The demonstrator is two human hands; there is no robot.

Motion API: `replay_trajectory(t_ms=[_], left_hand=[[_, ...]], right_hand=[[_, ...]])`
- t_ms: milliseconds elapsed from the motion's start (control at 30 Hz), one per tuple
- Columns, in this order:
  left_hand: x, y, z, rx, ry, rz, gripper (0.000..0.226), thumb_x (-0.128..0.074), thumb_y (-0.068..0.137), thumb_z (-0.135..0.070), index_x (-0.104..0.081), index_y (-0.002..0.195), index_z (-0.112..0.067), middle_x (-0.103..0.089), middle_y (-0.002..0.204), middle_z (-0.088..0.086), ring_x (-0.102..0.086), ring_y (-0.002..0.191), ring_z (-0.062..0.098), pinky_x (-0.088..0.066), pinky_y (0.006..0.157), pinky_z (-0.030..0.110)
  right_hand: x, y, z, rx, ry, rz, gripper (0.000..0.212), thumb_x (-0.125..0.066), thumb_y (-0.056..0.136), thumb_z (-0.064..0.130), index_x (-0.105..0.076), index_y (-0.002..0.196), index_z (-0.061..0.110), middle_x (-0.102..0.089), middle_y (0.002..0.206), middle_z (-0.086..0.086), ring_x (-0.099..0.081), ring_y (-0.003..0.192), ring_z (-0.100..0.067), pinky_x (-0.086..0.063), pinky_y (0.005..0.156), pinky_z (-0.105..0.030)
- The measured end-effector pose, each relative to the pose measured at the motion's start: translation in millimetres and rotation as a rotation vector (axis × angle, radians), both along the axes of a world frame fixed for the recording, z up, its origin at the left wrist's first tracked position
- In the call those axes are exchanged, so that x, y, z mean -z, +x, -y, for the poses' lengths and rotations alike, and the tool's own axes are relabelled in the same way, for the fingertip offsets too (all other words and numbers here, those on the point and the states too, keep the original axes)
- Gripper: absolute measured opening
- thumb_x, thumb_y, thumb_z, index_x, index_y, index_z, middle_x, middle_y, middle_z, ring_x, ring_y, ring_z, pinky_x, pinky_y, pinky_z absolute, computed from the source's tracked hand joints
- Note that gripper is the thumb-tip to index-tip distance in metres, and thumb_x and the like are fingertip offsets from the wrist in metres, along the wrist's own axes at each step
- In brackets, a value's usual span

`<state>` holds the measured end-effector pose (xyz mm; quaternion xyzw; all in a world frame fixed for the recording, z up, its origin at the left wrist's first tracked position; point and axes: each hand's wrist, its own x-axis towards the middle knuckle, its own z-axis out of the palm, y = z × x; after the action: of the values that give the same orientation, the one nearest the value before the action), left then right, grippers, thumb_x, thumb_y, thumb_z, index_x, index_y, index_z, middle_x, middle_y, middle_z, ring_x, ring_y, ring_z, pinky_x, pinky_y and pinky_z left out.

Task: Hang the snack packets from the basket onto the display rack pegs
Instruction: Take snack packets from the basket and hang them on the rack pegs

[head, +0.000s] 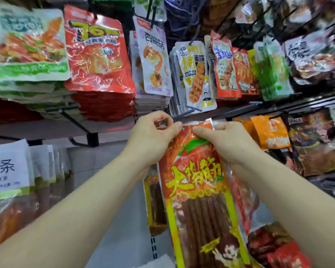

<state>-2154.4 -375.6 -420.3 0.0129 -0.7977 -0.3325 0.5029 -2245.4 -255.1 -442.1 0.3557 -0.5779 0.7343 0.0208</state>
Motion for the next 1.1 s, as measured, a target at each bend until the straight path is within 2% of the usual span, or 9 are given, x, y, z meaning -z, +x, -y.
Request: replay_trajectory(t_ms=[167, 333, 433, 633, 700, 767, 933, 1033, 1100], left_hand=[[-11, -8, 11, -0.031, 0.018, -0.001, 0.022, -0.072, 0.085, -0.020, -0.060, 0.067, -0.016, -0.052, 0.054, -0.008, -0.046, 0.052, 0.007, -0.037, 0.055, 0.022], [-15, -9, 13, -0.015, 0.014, 0.075, 0.022, -0.070, 0.086, -0.018, -0.059, 0.067, -0.015, -0.053, 0.056, -0.002, -0.046, 0.048, 0.005, -0.038, 0.054, 0.020], [-18, -11, 15, -0.003, 0.054, 0.129, 0.020, -0.069, 0.086, -0.014, -0.059, 0.069, -0.013, -0.052, 0.053, -0.003, -0.045, 0.048, 0.006, -0.037, 0.051, 0.019], [-13, -14, 30, -0.001, 0.110, 0.221, 0.022, -0.072, 0.086, -0.018, -0.056, 0.070, -0.016, -0.051, 0.058, -0.002, -0.045, 0.053, 0.009, -0.039, 0.052, 0.021], [-10, -9, 34, 0.032, 0.125, 0.226, 0.013, -0.072, 0.085, -0.016, -0.062, 0.077, -0.014, -0.058, 0.063, -0.002, -0.052, 0.055, 0.008, -0.044, 0.053, 0.018], [-2, -2, 38, 0.121, 0.181, 0.280, 0.009, -0.072, 0.084, -0.011, -0.067, 0.092, -0.010, -0.067, 0.072, 0.000, -0.061, 0.058, 0.006, -0.050, 0.055, 0.016], [14, -2, 54, 0.005, 0.099, 0.281, 0.013, -0.068, 0.088, -0.010, -0.066, 0.089, -0.023, -0.068, 0.078, -0.007, -0.061, 0.061, -0.001, -0.046, 0.059, 0.008], [18, -15, 67, -0.130, 0.067, 0.236, 0.013, -0.065, 0.091, -0.011, -0.065, 0.089, -0.023, -0.065, 0.076, -0.002, -0.056, 0.054, -0.003, -0.043, 0.055, 0.010], [20, -23, 75, -0.202, 0.099, 0.238, 0.007, -0.066, 0.090, -0.017, -0.068, 0.095, -0.020, -0.069, 0.081, 0.002, -0.060, 0.054, 0.000, -0.049, 0.058, 0.015]], right_hand=[[-11, -7, 6, 0.033, 0.031, 0.011, 0.033, -0.079, 0.080, 0.020, -0.071, 0.091, -0.010, -0.074, 0.086, -0.022, -0.071, 0.082, -0.037, -0.057, 0.079, -0.052], [-9, -13, 6, 0.008, 0.047, 0.059, 0.032, -0.081, 0.077, 0.021, -0.073, 0.089, -0.007, -0.075, 0.079, -0.016, -0.073, 0.073, -0.030, -0.059, 0.076, -0.043], [-9, -17, 11, 0.009, 0.036, 0.061, 0.032, -0.080, 0.076, 0.018, -0.071, 0.089, -0.009, -0.072, 0.072, -0.013, -0.066, 0.059, -0.021, -0.057, 0.064, -0.032], [-6, -22, 21, 0.063, 0.109, 0.022, 0.042, -0.083, 0.075, 0.026, -0.067, 0.086, -0.012, -0.071, 0.086, -0.024, -0.061, 0.063, -0.020, -0.049, 0.061, -0.029], [-3, -22, 21, 0.067, 0.120, -0.012, 0.053, -0.081, 0.076, 0.030, -0.065, 0.093, -0.017, -0.070, 0.090, -0.029, -0.058, 0.064, -0.020, -0.044, 0.060, -0.028], [3, -20, 17, 0.120, 0.138, -0.073, 0.053, -0.078, 0.079, 0.032, -0.065, 0.093, -0.017, -0.063, 0.076, -0.031, -0.051, 0.062, -0.017, -0.036, 0.057, -0.027], [6, -14, -10, 0.456, 0.069, -0.387, 0.010, -0.075, 0.078, 0.020, -0.074, 0.068, 0.019, -0.066, 0.061, 0.010, -0.053, 0.051, 0.003, -0.041, 0.059, -0.022], [5, -10, -25, 0.486, -0.037, -0.442, 0.014, -0.070, 0.080, 0.009, -0.076, 0.078, 0.021, -0.060, 0.059, 0.019, -0.050, 0.042, 0.006, -0.033, 0.046, -0.007], [10, -11, -27, 0.397, -0.082, -0.388, 0.019, -0.069, 0.081, 0.002, -0.075, 0.078, 0.020, -0.059, 0.054, 0.017, -0.044, 0.037, -0.002, -0.030, 0.039, -0.007]])
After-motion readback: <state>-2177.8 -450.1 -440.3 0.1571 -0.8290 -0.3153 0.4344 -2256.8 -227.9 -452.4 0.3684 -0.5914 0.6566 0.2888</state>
